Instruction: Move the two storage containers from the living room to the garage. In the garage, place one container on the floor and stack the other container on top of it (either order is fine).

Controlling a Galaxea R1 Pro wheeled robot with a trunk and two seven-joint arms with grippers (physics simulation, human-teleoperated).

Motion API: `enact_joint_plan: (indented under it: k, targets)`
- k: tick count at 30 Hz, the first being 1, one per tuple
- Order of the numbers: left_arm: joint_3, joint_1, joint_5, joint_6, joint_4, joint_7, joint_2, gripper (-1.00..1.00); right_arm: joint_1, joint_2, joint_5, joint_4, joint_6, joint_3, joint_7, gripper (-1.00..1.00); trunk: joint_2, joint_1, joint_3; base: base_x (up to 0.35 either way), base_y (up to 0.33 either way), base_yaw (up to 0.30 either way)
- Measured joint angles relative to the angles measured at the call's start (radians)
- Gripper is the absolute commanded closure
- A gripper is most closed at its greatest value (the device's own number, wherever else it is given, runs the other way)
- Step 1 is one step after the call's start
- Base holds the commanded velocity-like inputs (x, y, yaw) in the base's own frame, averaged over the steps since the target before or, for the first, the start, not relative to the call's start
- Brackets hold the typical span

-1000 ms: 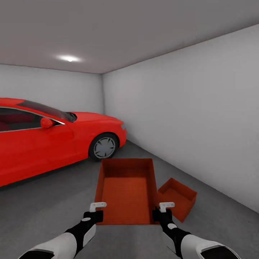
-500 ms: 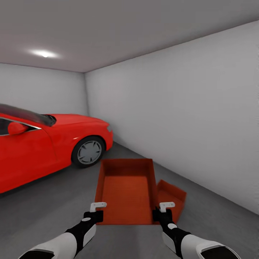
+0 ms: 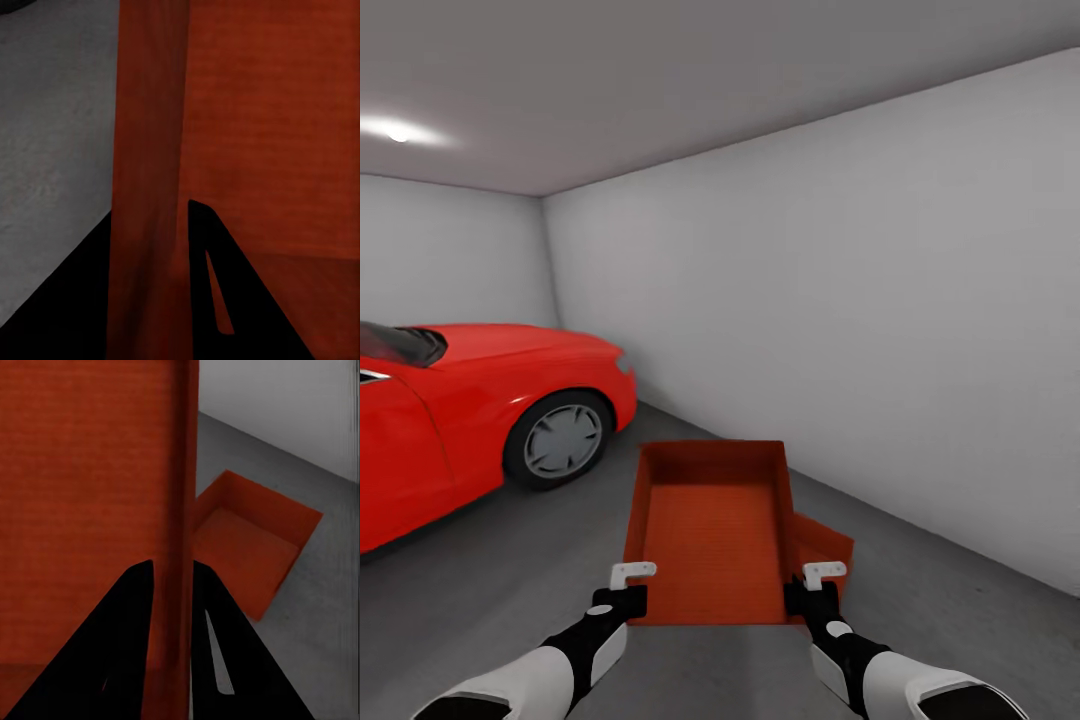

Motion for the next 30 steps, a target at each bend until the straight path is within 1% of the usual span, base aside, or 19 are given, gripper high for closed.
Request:
enact_joint_plan:
  k: [30]
  targets:
    - [0.000,0.000,0.000,0.000,0.000,0.000,0.000,1.00,0.000,0.000,0.000,0.000,0.000,0.000,0.000,1.00,0.000,0.000,0.000,0.322,0.128,-0.250]
